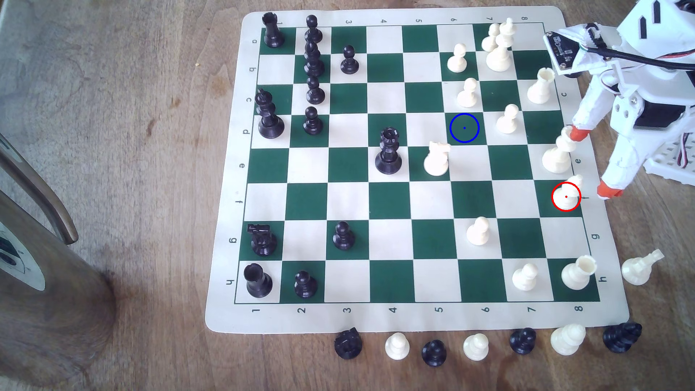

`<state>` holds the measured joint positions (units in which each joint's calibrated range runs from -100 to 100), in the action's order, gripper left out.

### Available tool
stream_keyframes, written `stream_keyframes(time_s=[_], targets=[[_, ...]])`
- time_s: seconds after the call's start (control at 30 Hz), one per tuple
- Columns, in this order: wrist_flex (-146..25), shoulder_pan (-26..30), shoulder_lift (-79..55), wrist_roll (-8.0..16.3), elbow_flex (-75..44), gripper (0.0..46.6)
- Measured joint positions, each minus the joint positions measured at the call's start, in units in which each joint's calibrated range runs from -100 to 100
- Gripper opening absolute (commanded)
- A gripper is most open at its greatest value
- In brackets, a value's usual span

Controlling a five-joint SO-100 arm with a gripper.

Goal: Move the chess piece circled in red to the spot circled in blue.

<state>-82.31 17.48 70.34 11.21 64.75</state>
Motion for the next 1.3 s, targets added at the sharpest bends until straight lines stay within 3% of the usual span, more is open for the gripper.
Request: stream_keyframes(time_s=[0.3,0.6,1.0,1.3], targets=[[5.1,0.0,9.7,0.4,9.9,29.1],[4.8,4.9,12.0,2.9,13.4,29.7],[6.1,4.6,12.7,2.4,17.0,30.0],[8.4,3.1,7.9,1.7,19.1,27.3]])
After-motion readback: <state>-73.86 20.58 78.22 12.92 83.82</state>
